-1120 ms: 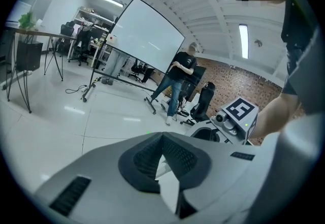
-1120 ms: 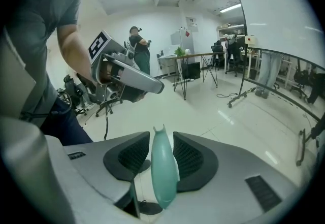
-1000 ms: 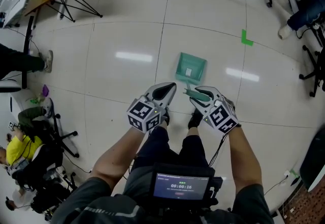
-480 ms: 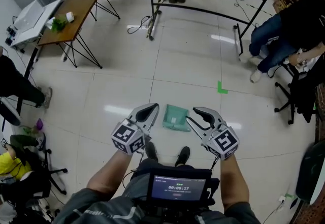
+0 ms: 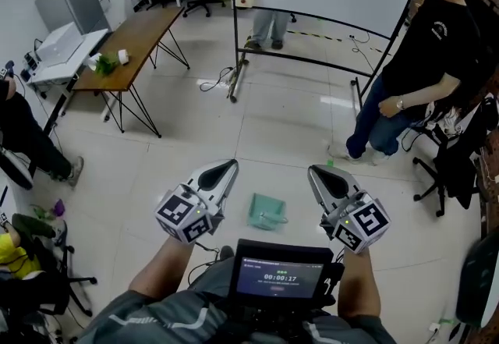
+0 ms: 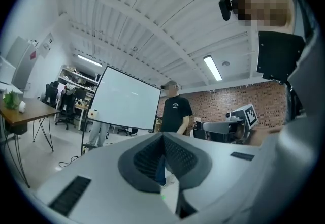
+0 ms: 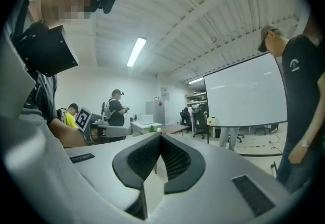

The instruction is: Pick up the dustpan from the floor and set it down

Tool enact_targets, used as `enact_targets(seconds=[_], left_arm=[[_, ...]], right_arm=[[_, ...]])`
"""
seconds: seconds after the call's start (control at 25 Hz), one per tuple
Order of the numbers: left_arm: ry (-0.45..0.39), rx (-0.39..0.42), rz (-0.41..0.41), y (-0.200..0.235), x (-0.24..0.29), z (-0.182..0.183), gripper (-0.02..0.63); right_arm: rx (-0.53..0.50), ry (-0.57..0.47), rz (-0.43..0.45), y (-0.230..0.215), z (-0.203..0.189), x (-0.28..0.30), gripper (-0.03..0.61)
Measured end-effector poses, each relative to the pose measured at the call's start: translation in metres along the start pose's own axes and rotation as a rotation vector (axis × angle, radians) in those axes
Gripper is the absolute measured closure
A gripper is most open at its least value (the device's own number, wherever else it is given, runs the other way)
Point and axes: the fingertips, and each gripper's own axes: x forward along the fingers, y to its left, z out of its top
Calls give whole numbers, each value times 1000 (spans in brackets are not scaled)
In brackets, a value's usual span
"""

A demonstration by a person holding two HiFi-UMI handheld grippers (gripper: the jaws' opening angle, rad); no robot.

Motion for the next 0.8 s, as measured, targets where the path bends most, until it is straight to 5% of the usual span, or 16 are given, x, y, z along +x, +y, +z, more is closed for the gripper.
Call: enact_targets(seconds=[0.8], left_arm=[[-8,22,-33,-65,22,4,591]], right_arm=[[8,-10,-52,-18,8,-51,561]])
